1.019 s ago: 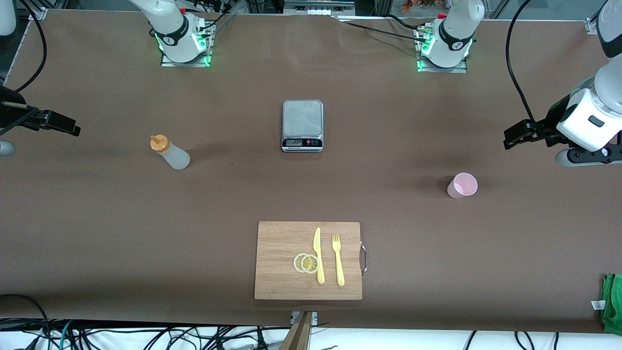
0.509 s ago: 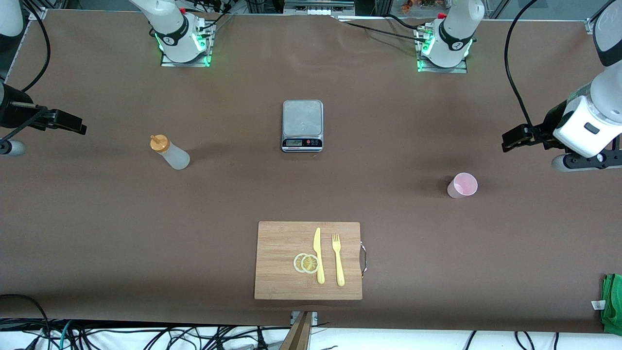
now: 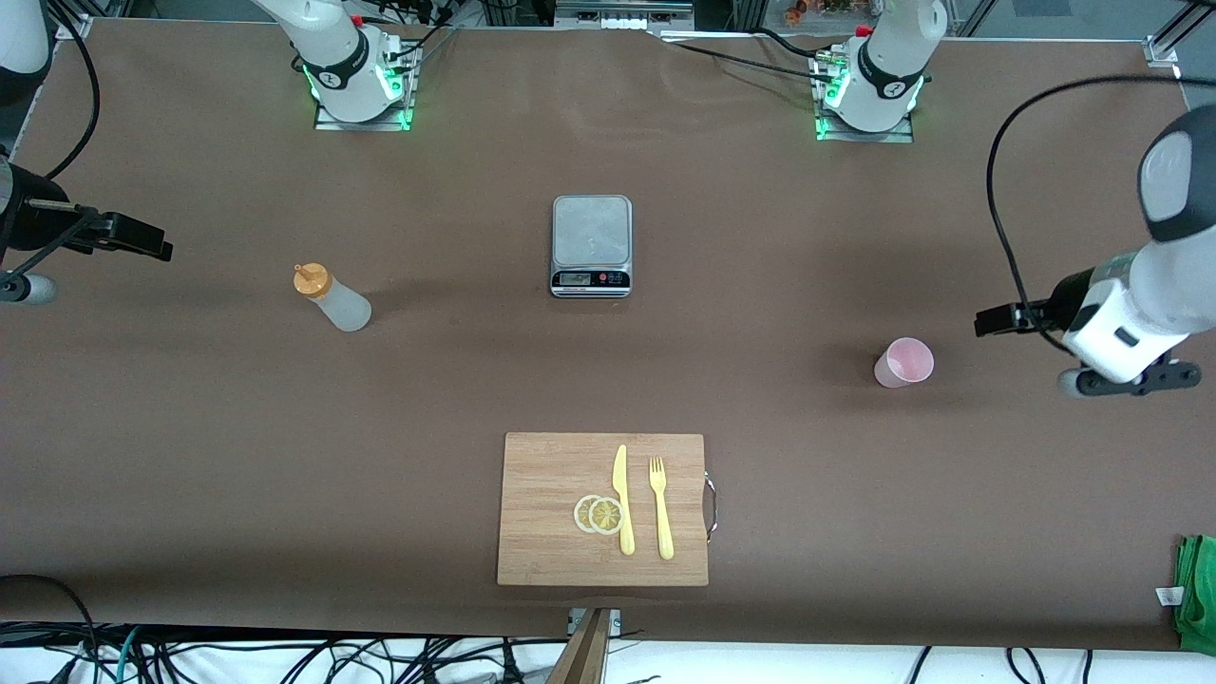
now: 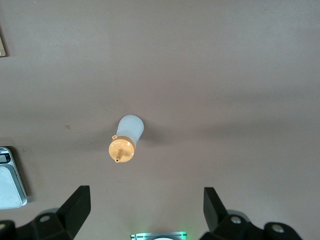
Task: Add sauce to pink cup with both arms
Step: 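Reach the left gripper to the pink cup and grasp it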
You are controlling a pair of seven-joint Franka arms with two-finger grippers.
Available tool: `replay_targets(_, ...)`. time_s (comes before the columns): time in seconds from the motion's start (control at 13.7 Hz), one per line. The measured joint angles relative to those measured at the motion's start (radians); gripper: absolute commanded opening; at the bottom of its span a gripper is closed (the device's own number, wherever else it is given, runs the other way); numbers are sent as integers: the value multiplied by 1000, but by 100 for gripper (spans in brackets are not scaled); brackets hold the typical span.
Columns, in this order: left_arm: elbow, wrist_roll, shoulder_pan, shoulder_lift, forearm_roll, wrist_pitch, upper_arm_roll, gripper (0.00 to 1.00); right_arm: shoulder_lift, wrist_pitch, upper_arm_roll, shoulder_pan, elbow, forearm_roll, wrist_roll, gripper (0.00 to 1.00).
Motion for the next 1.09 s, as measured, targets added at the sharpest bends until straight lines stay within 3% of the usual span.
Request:
replay_targets(0.29, -66, 32, -1, 87, 17, 131, 3, 100, 0, 0, 0, 0, 0, 0, 0, 100)
replay_targets(1.09, -472, 86, -1, 40, 22, 530, 48, 100, 0, -1, 1, 0, 0, 0, 0, 100)
